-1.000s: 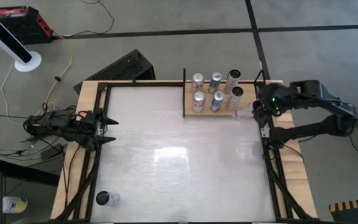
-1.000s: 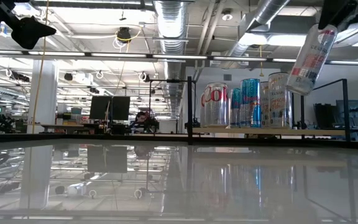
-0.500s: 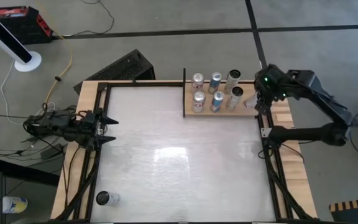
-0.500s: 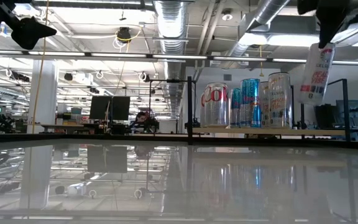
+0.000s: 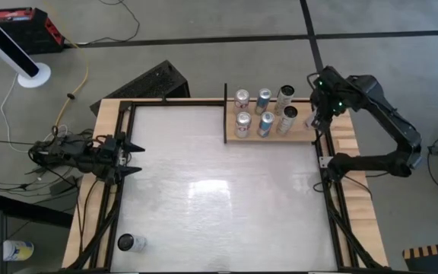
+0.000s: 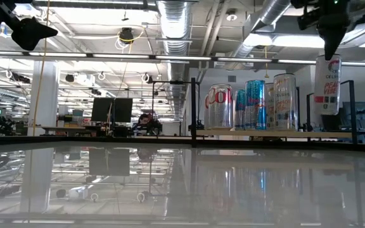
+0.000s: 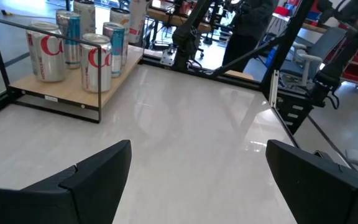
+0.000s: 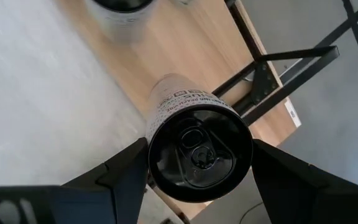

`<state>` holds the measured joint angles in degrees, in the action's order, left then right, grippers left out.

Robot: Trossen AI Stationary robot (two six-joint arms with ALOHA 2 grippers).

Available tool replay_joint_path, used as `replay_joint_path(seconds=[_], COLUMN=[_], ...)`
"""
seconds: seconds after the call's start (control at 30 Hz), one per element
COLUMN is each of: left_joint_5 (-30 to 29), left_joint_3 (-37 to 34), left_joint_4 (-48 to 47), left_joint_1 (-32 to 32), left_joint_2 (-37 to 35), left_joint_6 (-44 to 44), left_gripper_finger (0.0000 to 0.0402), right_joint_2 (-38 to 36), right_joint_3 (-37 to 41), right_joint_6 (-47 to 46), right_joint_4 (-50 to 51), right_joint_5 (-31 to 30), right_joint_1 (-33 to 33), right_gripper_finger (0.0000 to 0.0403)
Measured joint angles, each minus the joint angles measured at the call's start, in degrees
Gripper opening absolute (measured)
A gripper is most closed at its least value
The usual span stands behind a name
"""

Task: Place canned beverage on shelf
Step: Put the right black can on the shelf

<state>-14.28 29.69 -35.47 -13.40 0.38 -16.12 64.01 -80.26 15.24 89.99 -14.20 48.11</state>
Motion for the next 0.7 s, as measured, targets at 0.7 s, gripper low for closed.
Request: replay_joint_path(seconds=[0.7], left_joint_5=[0.0], left_joint_3=[0.0], left_joint_4=[0.0], left_joint_1=[0.0], left_joint_2=[0.0], left_joint_6=[0.0], left_gripper_finger=[0.0357], right_joint_2=[5.6], right_joint_3=[-5.4], right_joint_6=[-0.9], right_joint_4=[-0.9], right_joint_5=[3.9], right_joint_1=[4.3], right_gripper_finger=[0.0278])
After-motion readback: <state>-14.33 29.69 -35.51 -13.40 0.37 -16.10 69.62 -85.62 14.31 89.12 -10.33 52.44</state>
